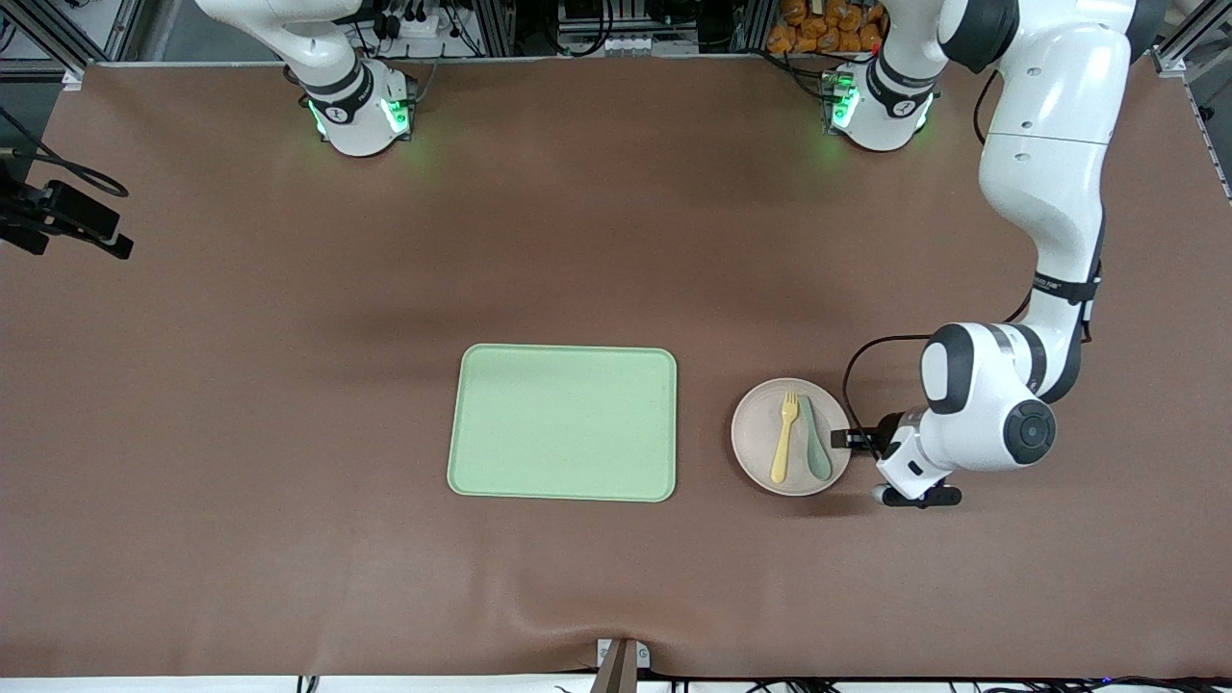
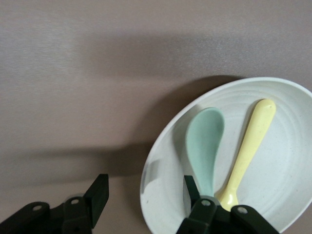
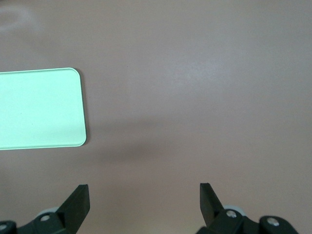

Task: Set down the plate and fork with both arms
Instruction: 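Close the left gripper on the white plate's rim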

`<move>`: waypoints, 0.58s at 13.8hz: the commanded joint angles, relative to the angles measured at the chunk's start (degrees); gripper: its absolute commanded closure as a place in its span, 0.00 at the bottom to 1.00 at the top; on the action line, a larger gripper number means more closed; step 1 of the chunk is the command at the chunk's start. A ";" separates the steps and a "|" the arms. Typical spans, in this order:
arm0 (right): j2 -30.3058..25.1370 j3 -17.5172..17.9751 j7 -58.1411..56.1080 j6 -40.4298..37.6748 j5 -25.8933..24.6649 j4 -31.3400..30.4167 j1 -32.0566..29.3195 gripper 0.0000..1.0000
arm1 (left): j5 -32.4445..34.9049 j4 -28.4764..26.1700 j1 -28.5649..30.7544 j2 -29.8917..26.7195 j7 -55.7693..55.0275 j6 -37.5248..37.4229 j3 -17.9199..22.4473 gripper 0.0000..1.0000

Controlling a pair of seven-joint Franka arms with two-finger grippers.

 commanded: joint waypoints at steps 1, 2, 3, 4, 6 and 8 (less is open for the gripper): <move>0.17 -0.10 0.82 -0.29 0.58 0.67 0.09 0.00 | -1.01 -0.83 -0.60 0.00 -0.70 1.76 0.24 0.46; 0.09 -0.10 0.82 -0.29 0.58 0.76 0.09 0.00 | -1.01 -0.83 -0.60 0.09 -0.70 1.76 0.24 0.52; 0.17 -0.10 0.82 -0.29 0.58 0.67 0.09 0.00 | -0.92 -0.83 -0.60 0.09 -0.70 1.93 0.33 0.57; 0.17 -0.10 0.82 -0.20 0.58 0.76 0.09 0.00 | -0.92 -0.83 -0.60 0.09 -0.70 1.94 0.33 0.61; 0.17 -0.10 0.73 -0.29 0.58 0.67 0.00 0.00 | -0.83 -0.83 -0.60 0.18 -0.70 2.02 0.33 0.66; 0.17 -0.10 0.82 -0.20 0.58 0.76 0.09 0.00 | -0.92 -0.83 -0.60 0.18 -0.70 2.02 0.33 0.70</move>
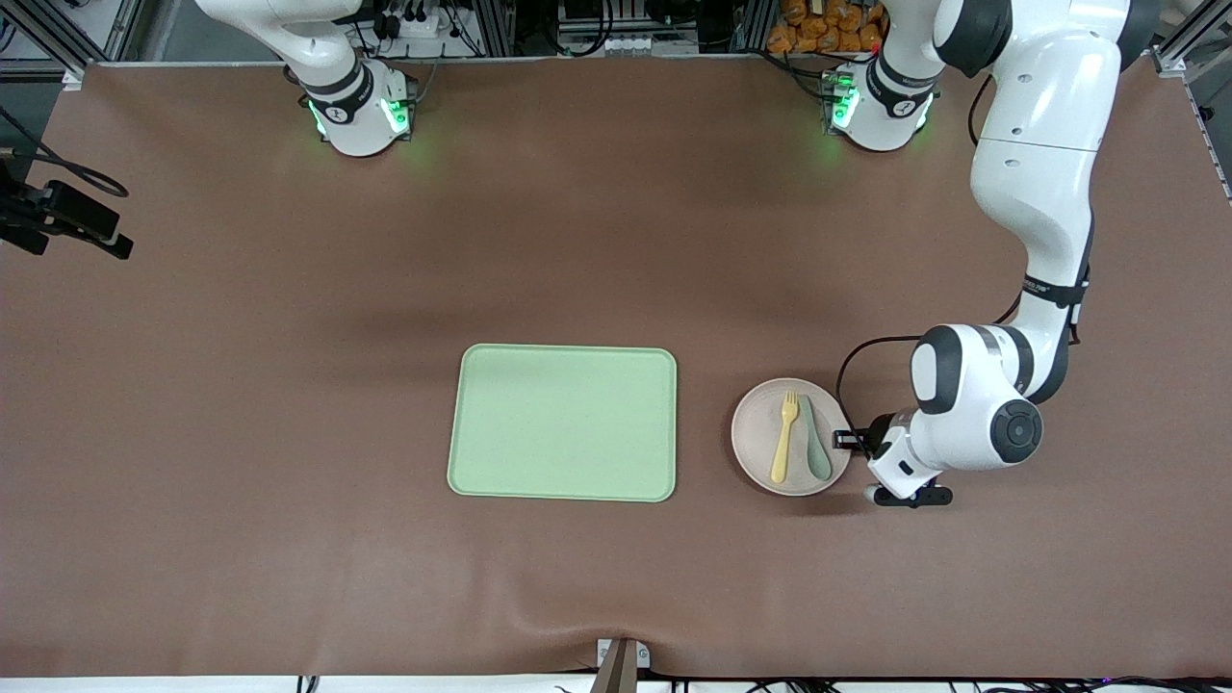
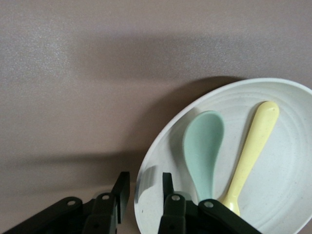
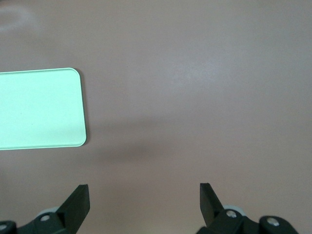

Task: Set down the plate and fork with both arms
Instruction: 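Close the left gripper on the white plate's rim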

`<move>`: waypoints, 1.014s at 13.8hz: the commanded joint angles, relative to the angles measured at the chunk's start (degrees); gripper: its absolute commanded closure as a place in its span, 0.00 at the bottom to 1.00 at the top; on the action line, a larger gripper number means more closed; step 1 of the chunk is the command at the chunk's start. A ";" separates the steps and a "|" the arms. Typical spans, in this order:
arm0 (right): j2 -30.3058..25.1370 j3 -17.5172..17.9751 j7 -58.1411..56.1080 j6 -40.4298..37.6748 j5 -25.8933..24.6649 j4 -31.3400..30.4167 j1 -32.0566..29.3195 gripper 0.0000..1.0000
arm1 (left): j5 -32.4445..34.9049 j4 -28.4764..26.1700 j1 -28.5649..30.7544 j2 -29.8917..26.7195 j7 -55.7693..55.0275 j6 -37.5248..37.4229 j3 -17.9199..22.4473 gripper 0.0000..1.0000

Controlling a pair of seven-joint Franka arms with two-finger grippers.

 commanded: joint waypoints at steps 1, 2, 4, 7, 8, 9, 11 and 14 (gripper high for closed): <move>0.17 -0.10 0.81 -0.22 0.58 0.76 0.09 0.00 | -0.88 -0.46 -0.26 0.16 -0.66 1.01 0.17 0.72; 0.17 -0.10 0.73 -0.13 0.58 0.76 0.09 0.00 | -0.88 -0.55 -0.26 0.16 -0.66 1.18 0.25 0.74; 0.17 -0.10 0.81 -0.13 0.58 0.76 0.26 0.00 | -0.88 -0.55 -0.26 0.25 -0.66 1.27 0.25 0.80; 0.17 -0.01 0.81 -0.13 0.58 0.85 0.62 0.00 | -0.79 -0.55 -0.18 0.25 -0.57 1.27 0.17 0.87; 0.17 -0.01 0.81 -0.13 0.58 0.85 0.62 0.00 | -0.79 -0.55 -0.18 0.16 -0.57 1.27 0.16 0.90; 0.17 -0.01 0.81 -0.13 0.58 0.85 0.53 0.00 | -0.79 -0.55 -0.18 0.16 -0.57 1.27 0.25 0.91; 0.17 -0.01 0.81 -0.22 0.58 0.85 0.44 0.00 | -0.79 -0.55 -0.18 -0.01 -0.57 1.27 0.25 0.92; 0.26 -0.10 0.81 -0.31 0.58 0.76 0.00 0.00 | -0.79 -0.37 -0.26 -0.45 -0.57 1.18 0.17 0.95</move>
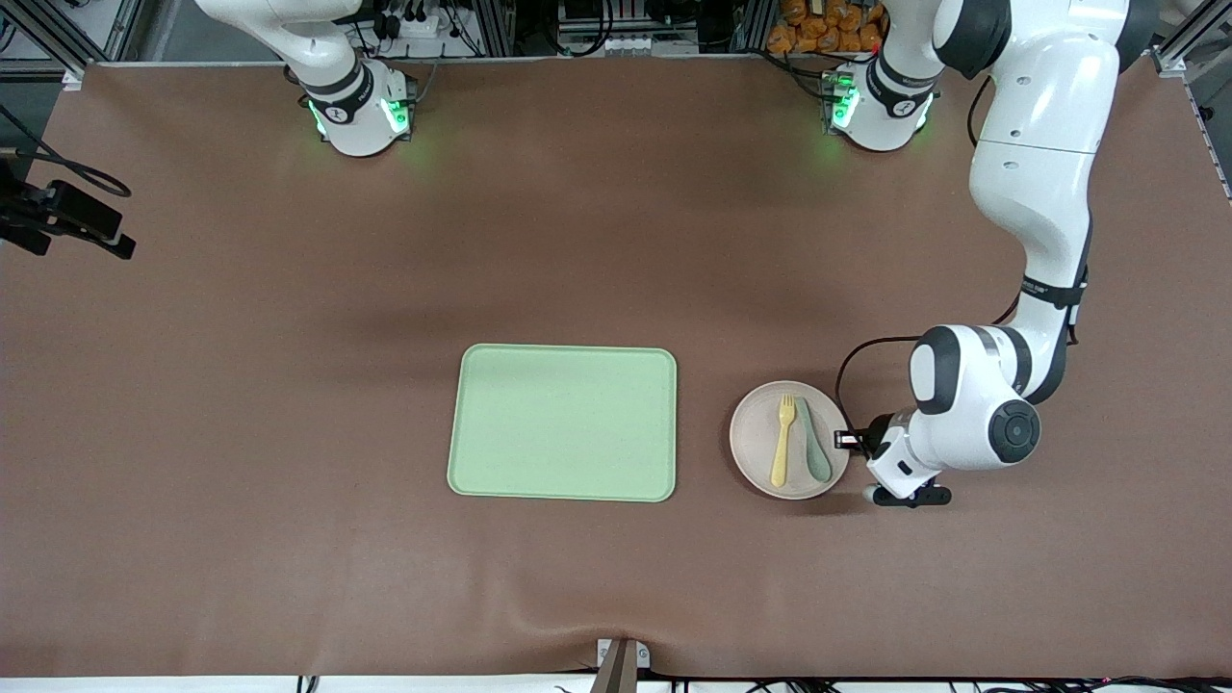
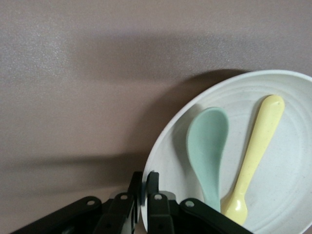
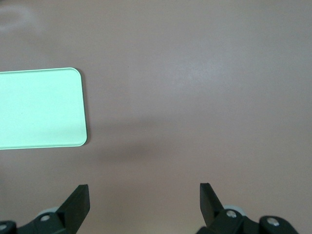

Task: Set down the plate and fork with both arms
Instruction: 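Close the left gripper on the white plate's rim, then slide the plate with the left gripper onto the green tray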

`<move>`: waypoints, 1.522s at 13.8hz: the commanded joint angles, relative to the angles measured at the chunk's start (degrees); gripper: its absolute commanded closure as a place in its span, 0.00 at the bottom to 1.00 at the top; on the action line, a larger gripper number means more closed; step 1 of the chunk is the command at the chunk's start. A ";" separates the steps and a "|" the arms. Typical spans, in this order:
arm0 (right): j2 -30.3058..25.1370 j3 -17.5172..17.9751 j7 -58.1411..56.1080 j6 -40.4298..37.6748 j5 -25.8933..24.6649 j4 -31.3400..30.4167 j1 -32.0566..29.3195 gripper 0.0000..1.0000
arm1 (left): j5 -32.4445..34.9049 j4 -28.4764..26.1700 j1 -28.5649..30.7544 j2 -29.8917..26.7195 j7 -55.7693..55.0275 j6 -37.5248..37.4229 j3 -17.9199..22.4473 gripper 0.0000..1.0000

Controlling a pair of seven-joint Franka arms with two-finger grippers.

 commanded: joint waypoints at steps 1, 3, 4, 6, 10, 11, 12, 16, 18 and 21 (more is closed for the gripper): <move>0.35 -0.30 0.81 -0.28 0.58 0.76 -0.10 0.00 | -0.73 -0.30 -0.27 -0.73 -0.57 0.81 0.24 0.97; 0.35 -0.38 0.72 -0.63 0.58 0.76 -0.10 0.00 | -0.82 -0.21 -0.27 -0.90 -0.66 0.72 0.24 1.00; 0.35 -0.38 0.72 -0.72 0.58 0.76 -0.10 0.00 | -0.73 -0.21 -0.27 -0.91 -0.57 0.72 0.24 1.00; 0.35 -0.47 0.81 -0.81 0.58 0.67 -0.19 0.00 | -0.73 0.06 -0.36 -1.08 -0.31 0.38 0.15 1.00; 0.35 -0.47 0.72 -0.81 0.58 0.67 -0.10 0.00 | -0.90 0.32 -0.01 -1.96 -0.13 0.11 -2.74 1.00; 0.35 -0.47 0.72 -0.81 0.58 0.67 -0.19 0.00 | -0.90 0.41 0.08 -2.57 -0.22 0.11 -3.36 1.00; 0.35 -0.47 0.72 -0.81 0.58 0.67 -0.36 0.00 | -0.90 0.41 -0.01 -2.92 -0.22 0.11 -3.88 1.00; 0.44 -0.47 0.72 -0.81 0.58 0.59 -0.98 0.00 | -1.16 1.28 0.87 -4.68 -0.22 -2.87 -6.09 1.00; 0.52 -0.47 0.72 -0.81 0.58 0.59 -0.98 0.00 | -4.49 2.95 0.44 -4.68 -0.39 -4.72 -6.09 1.00; 0.52 -0.47 0.72 -0.81 0.58 0.59 -0.89 0.00 | -6.00 4.62 -3.07 -3.55 -5.55 -4.64 -6.17 1.00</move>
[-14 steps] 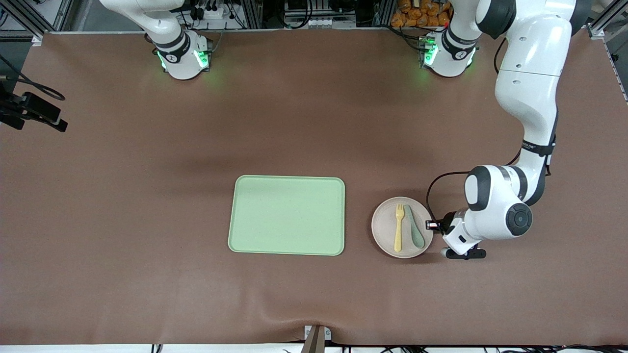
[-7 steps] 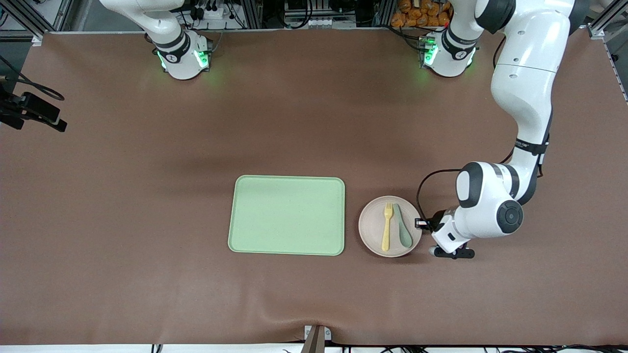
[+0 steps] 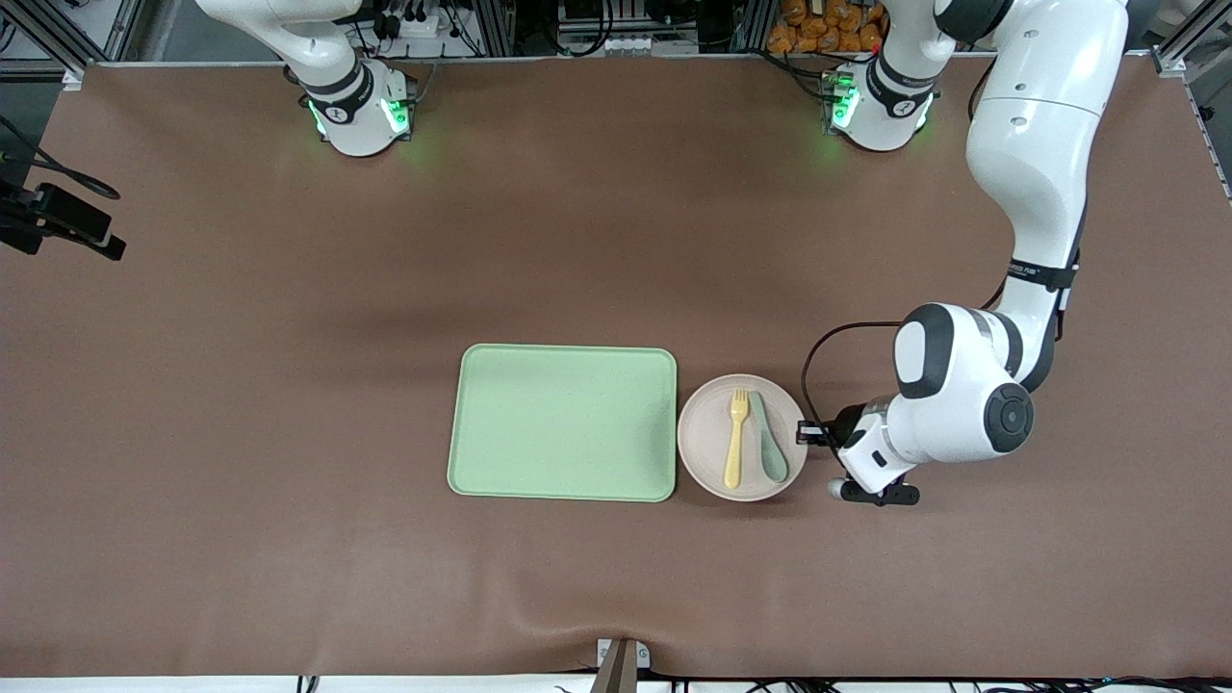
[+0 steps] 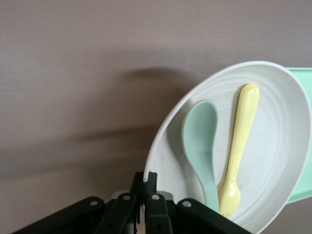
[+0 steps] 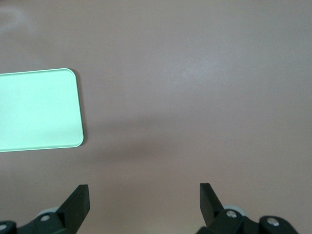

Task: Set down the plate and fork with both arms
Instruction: 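Slide the plate with the left gripper onto the green tray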

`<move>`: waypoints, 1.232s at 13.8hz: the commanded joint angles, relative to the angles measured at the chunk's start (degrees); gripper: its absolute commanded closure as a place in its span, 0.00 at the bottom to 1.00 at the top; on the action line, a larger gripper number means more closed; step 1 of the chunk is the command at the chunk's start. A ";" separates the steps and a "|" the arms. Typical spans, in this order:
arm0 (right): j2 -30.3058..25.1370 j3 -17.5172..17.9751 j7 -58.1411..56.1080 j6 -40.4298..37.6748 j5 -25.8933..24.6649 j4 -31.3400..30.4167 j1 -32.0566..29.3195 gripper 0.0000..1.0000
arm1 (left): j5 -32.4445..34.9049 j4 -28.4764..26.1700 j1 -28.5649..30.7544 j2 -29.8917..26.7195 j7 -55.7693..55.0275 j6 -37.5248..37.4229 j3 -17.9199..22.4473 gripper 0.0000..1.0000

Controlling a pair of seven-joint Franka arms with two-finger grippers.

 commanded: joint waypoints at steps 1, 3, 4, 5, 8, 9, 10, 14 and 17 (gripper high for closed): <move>0.29 0.28 0.65 -0.58 0.58 0.59 -0.45 0.00 | -1.21 2.20 -3.81 0.92 -6.53 -0.53 -0.02 1.00; 0.29 0.28 0.65 -0.49 0.58 0.59 -0.45 0.00 | -1.21 3.78 -6.18 2.15 -10.15 -0.18 -0.02 1.00; 0.29 0.28 0.65 -0.49 0.58 0.59 -0.45 0.00 | -1.21 4.23 -7.50 2.34 -12.08 0.17 -0.02 1.00; 0.29 0.28 0.65 -0.49 0.58 0.59 -0.45 0.00 | -1.21 4.75 -8.73 2.77 -13.92 1.30 0.06 1.00; 0.20 0.28 0.65 -0.49 0.58 0.59 -0.36 0.00 | -1.21 5.20 -12.68 4.09 -18.67 4.99 0.15 1.00; 0.20 0.28 0.65 -0.49 0.58 0.59 -0.36 0.00 | -1.21 5.20 -14.18 4.96 -20.25 7.18 0.15 1.00; 0.28 0.28 0.65 -0.49 0.58 0.59 -0.36 0.00 | -1.21 5.37 -15.24 5.58 -20.88 9.47 0.41 1.00; 0.20 0.28 0.65 -0.49 0.58 0.67 -0.27 0.00 | -1.30 7.56 -16.91 7.95 -22.55 11.69 0.33 1.00; 0.29 0.28 0.65 -0.49 0.58 0.67 -0.45 0.00 | -1.30 9.94 -18.50 10.06 -23.26 13.35 0.33 1.00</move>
